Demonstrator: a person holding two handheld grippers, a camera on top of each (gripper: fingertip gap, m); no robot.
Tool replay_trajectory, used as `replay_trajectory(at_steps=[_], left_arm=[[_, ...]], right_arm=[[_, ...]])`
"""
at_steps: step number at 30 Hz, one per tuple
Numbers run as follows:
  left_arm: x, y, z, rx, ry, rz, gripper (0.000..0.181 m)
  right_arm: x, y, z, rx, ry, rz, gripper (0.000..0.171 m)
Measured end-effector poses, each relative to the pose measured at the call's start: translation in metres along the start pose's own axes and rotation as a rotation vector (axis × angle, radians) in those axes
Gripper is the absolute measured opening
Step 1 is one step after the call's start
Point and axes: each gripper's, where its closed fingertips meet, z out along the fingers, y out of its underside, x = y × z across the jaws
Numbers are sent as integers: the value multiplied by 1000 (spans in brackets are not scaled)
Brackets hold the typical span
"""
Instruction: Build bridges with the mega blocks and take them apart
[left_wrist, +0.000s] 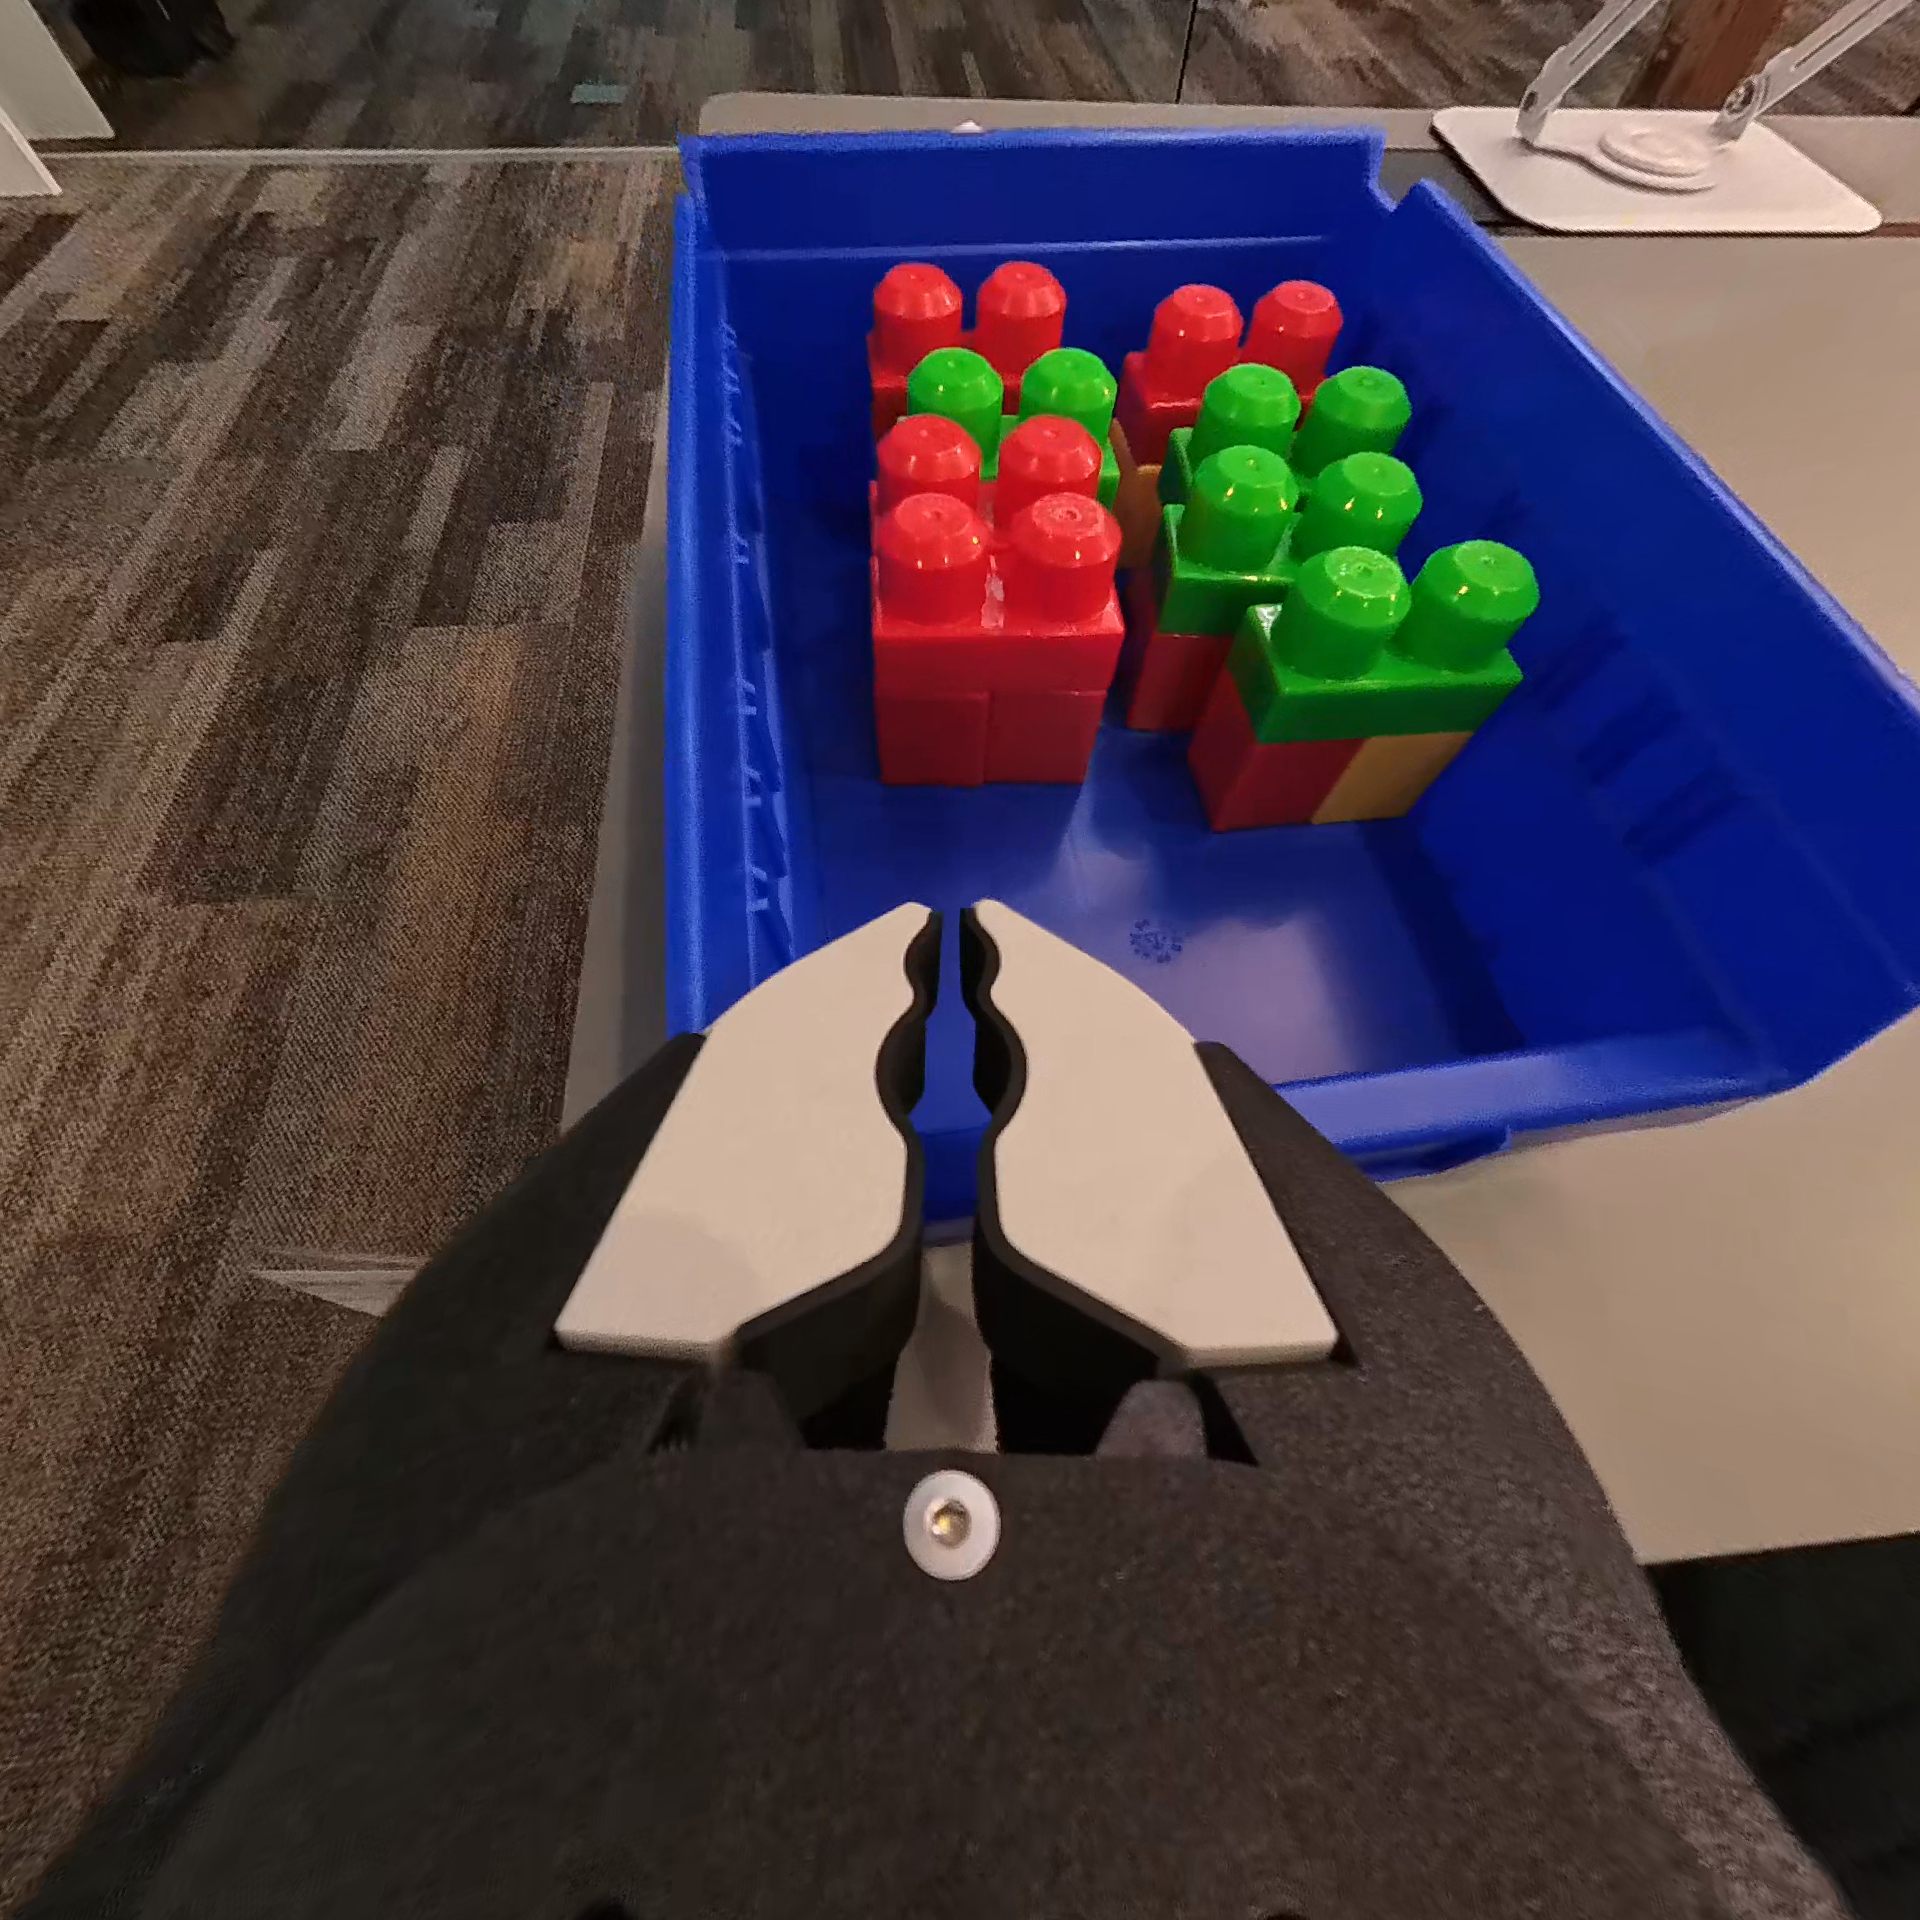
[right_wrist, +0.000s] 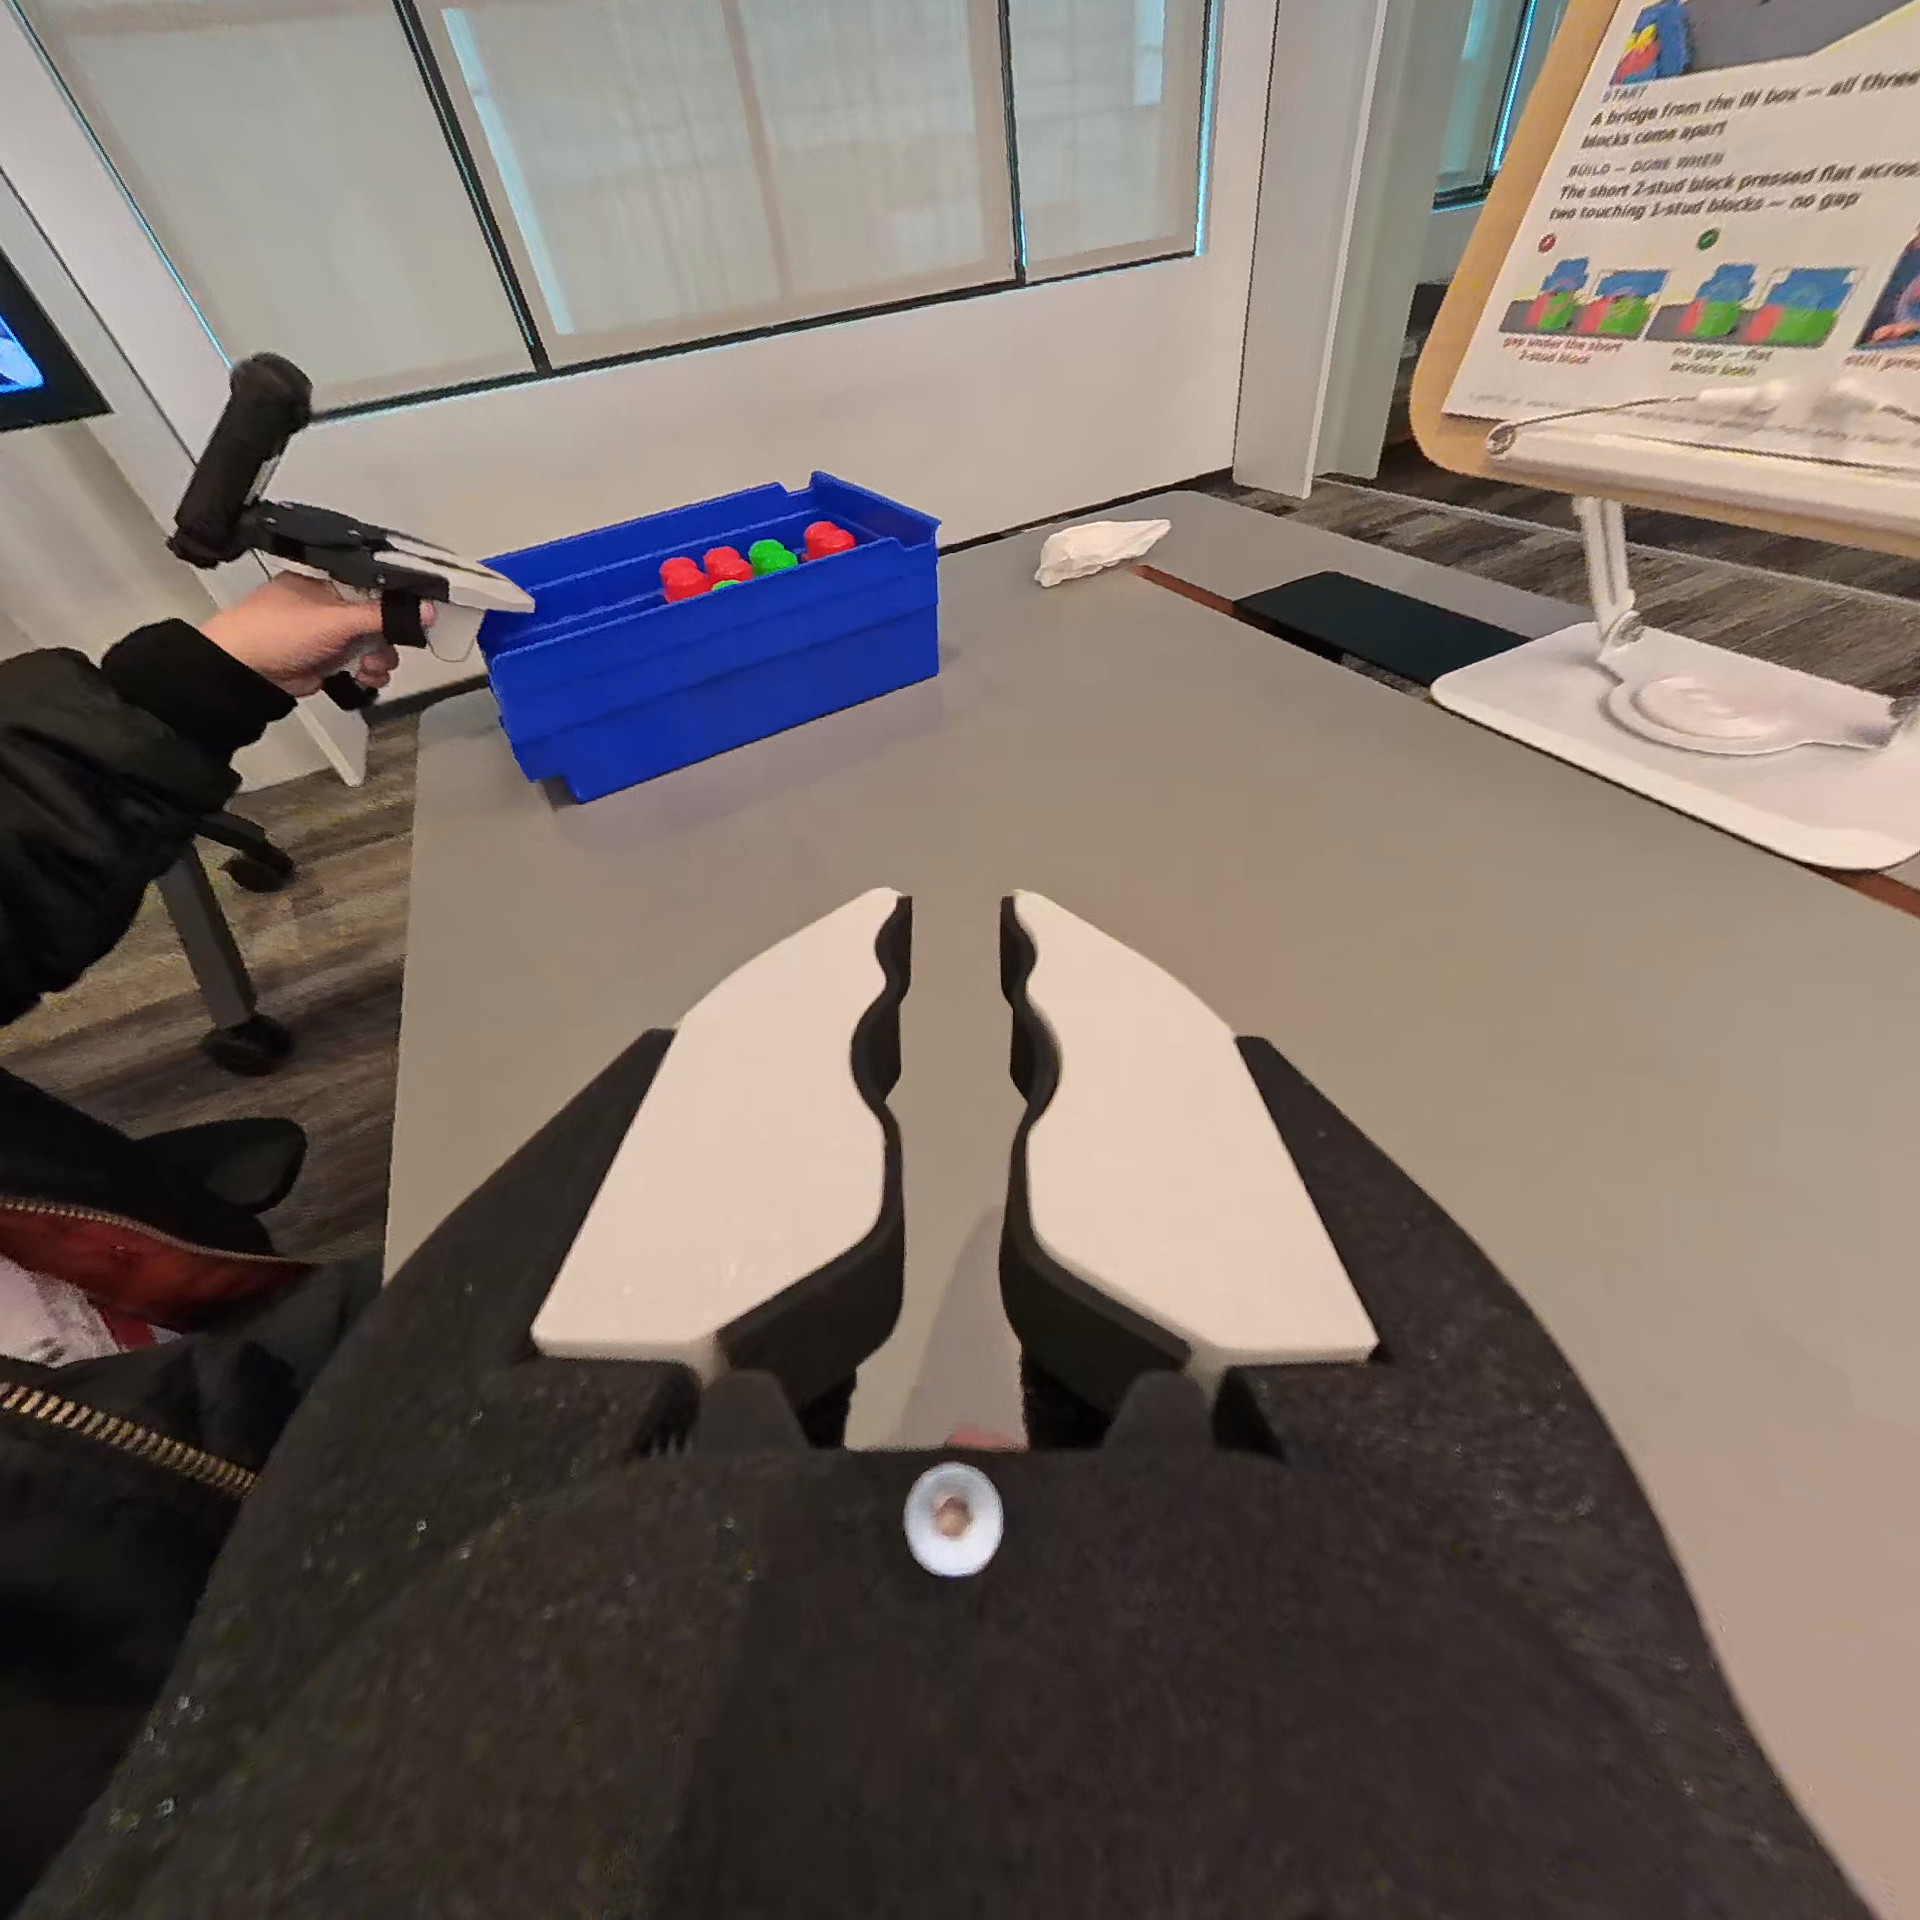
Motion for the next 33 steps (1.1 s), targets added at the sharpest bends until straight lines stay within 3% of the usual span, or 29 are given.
replay_trajectory(at_steps=[4,8,11,15,19,23,27,33], left_arm=[[6,-8,-1,-26,-3,-1,13],[49,-26,-2,21,62,117,17],[66,-30,14,16,86,288,34],[84,-28,40,-39,249,299,54],[92,-38,55,-45,347,341,52],[94,-44,63,-97,363,501,49],[104,-40,71,-155,425,653,48],[109,-31,82,-237,498,721,46]], right_arm=[[3,9,7,-28,11,7,9],[-4,27,14,-126,-29,-39,8],[-9,33,19,-156,-53,-73,8],[-19,40,25,-174,-135,-50,10],[-26,57,26,-232,-192,-37,10],[-29,67,25,-262,-224,-28,11],[-26,69,26,-251,-249,15,11],[-30,74,27,-273,-286,38,11]])
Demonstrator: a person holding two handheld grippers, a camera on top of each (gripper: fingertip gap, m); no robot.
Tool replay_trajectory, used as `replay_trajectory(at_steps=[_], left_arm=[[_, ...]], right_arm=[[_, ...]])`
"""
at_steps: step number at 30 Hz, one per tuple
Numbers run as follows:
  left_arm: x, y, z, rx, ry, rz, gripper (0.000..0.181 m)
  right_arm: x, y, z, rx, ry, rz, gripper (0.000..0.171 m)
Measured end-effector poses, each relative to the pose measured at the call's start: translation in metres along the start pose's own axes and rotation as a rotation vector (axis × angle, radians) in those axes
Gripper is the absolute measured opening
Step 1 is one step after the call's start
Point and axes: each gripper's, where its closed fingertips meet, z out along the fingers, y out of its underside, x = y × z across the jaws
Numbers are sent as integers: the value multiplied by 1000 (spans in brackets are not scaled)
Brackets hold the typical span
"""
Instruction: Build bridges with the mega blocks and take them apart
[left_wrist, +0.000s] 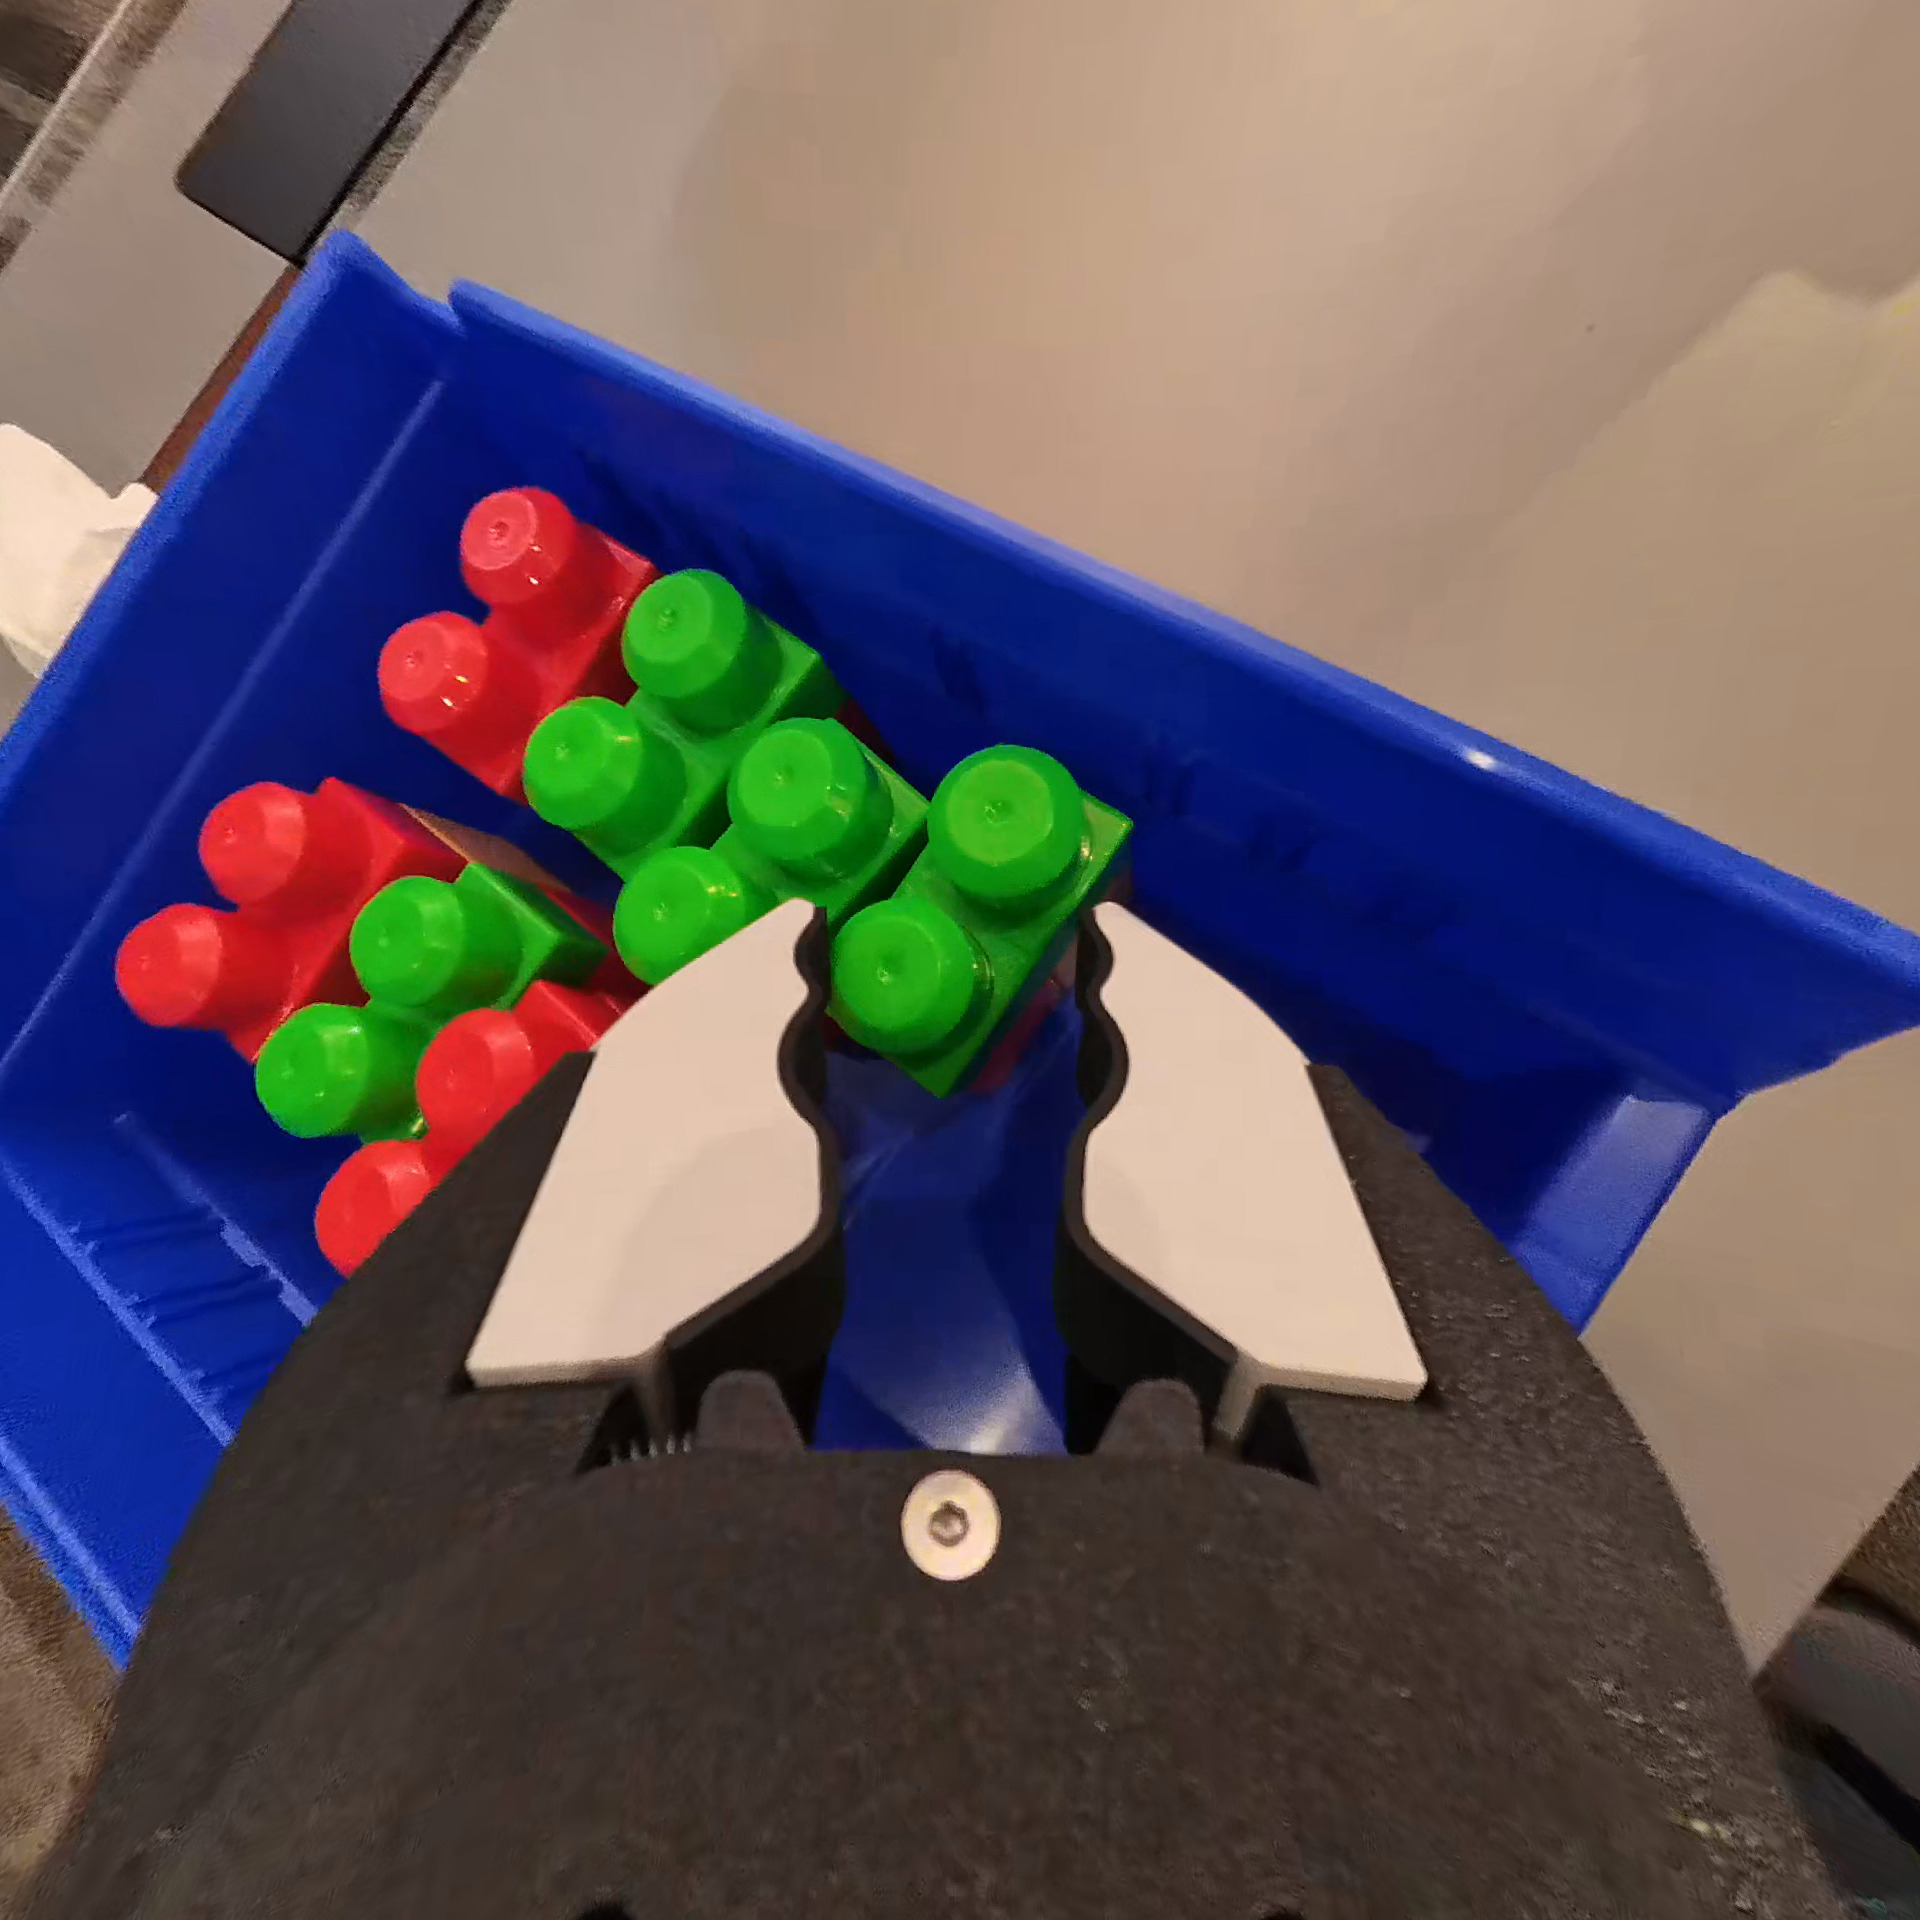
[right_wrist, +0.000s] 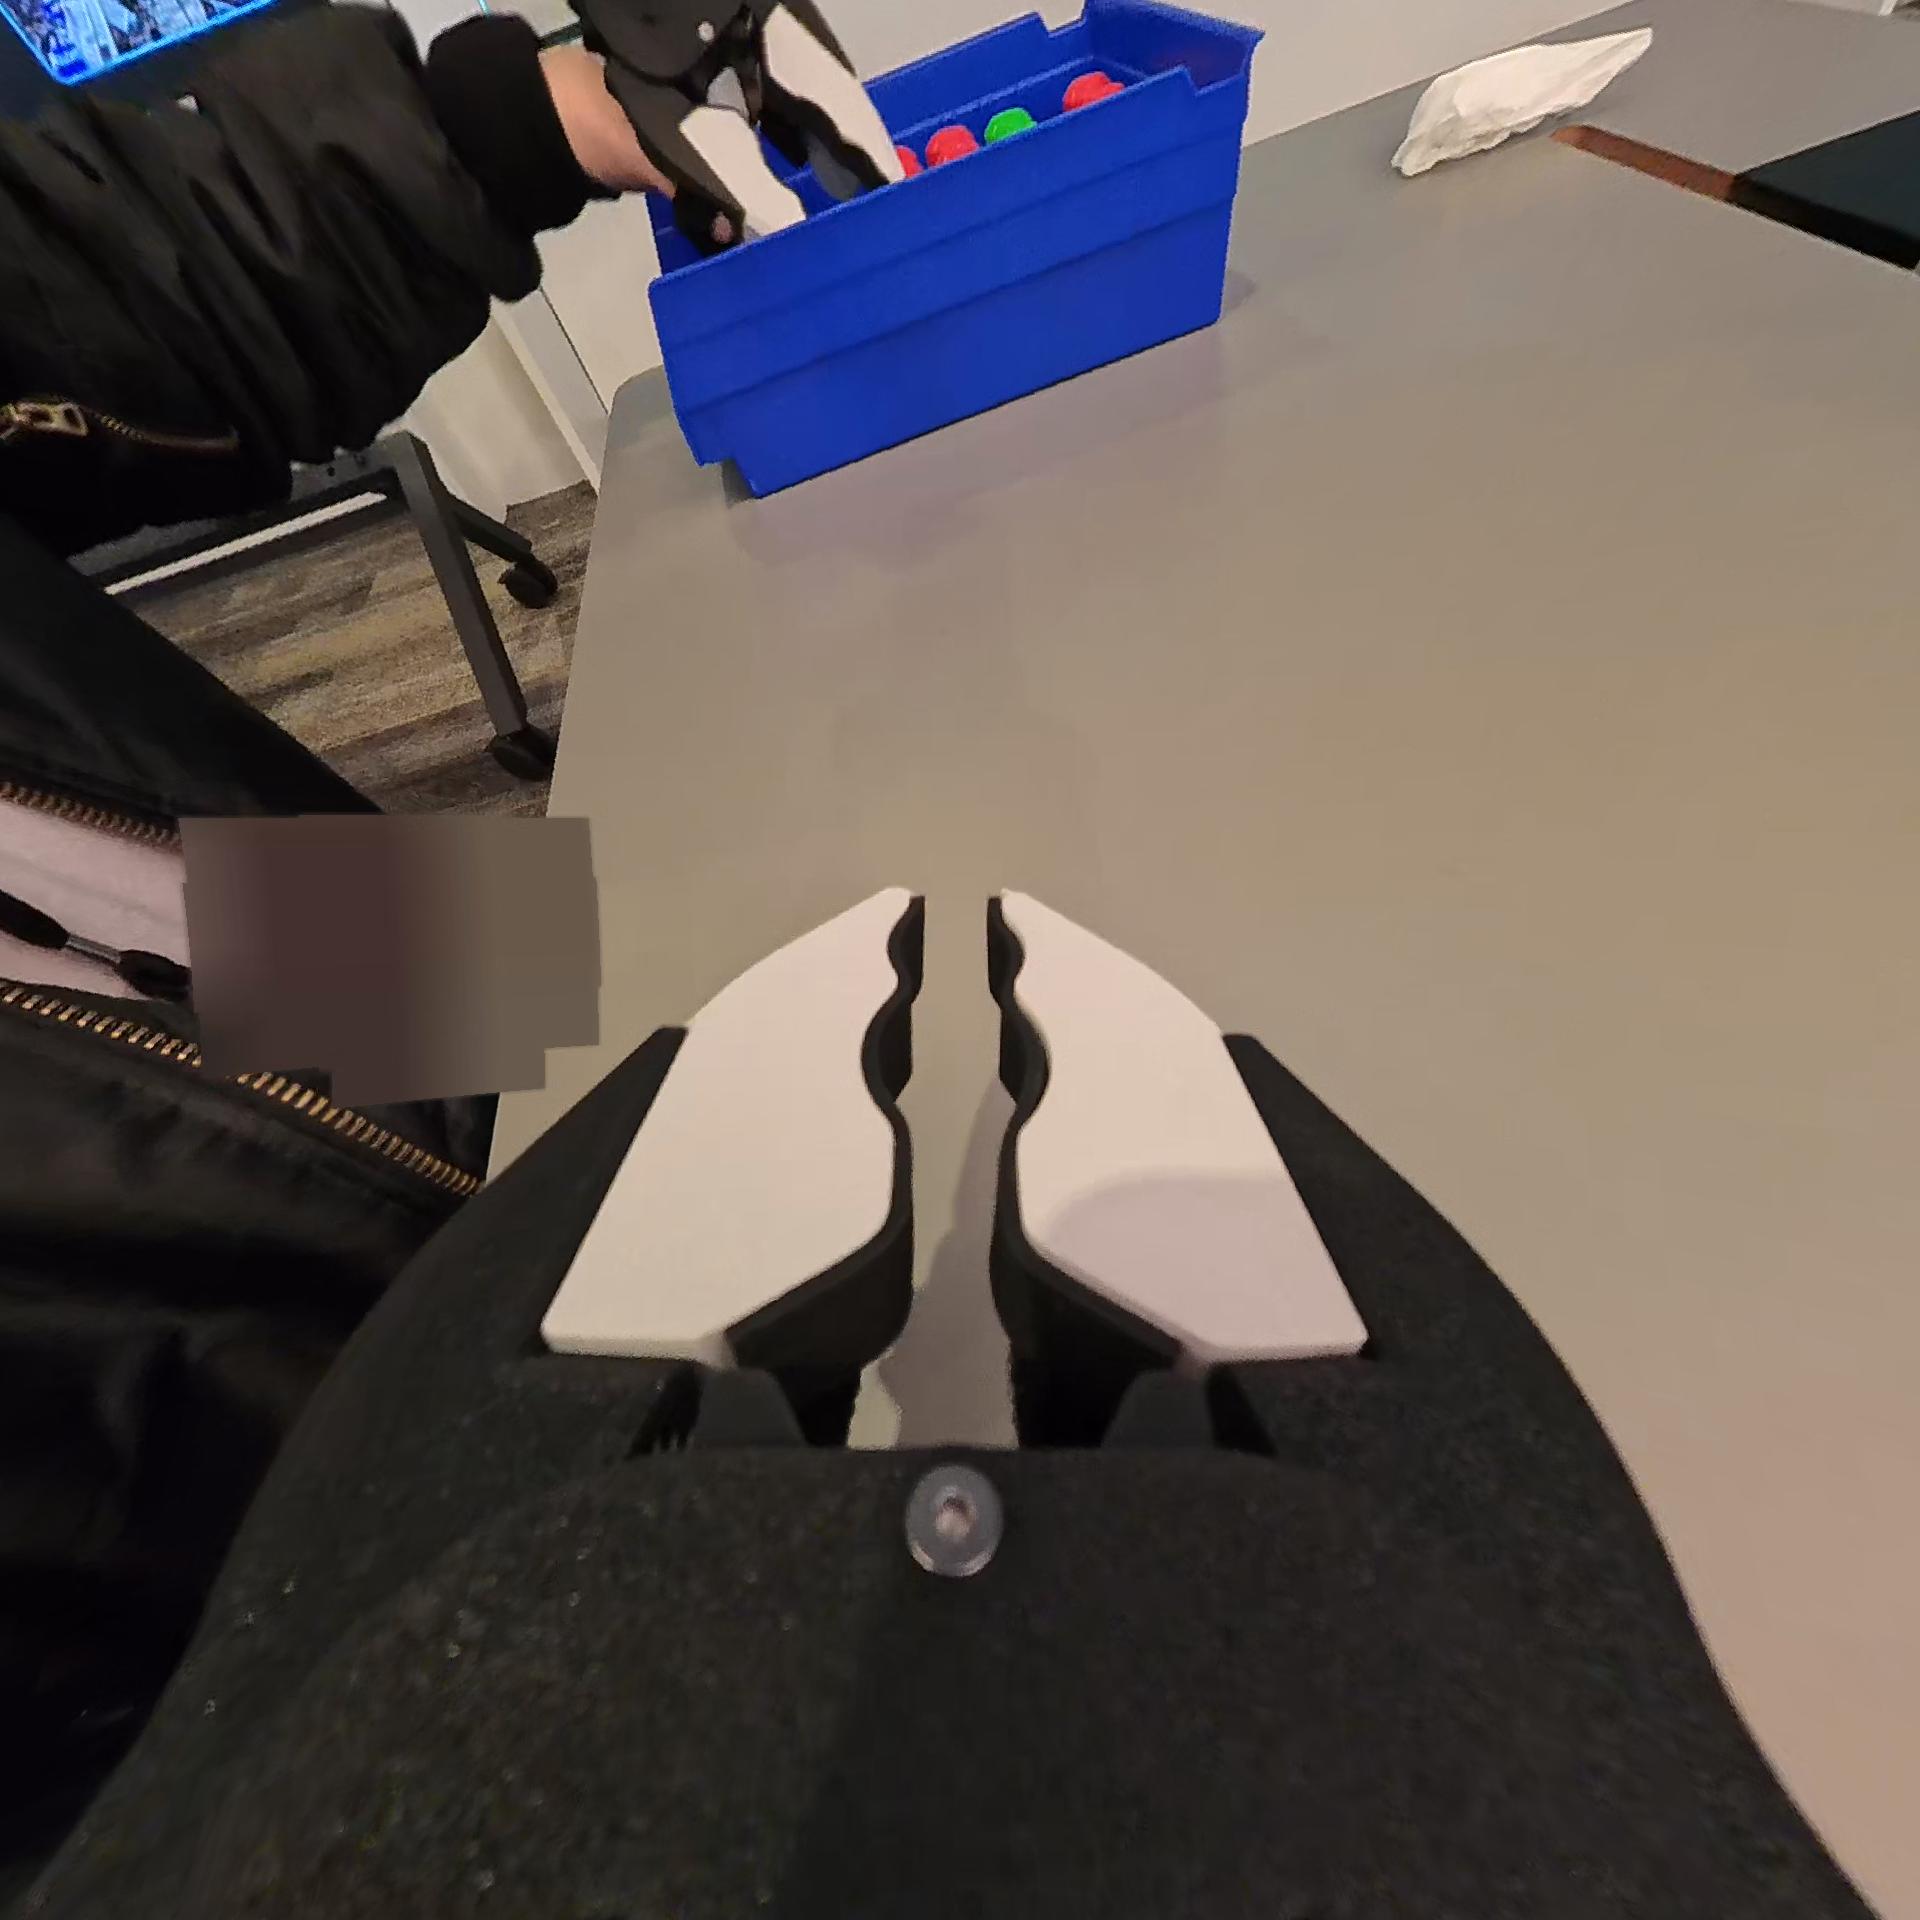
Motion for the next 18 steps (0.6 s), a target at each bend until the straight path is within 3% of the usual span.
replay_trajectory(at_steps=[18], left_arm=[[10,30,16,-209,127,40,46]], right_arm=[[-3,3,15,-56,-56,17,13]])
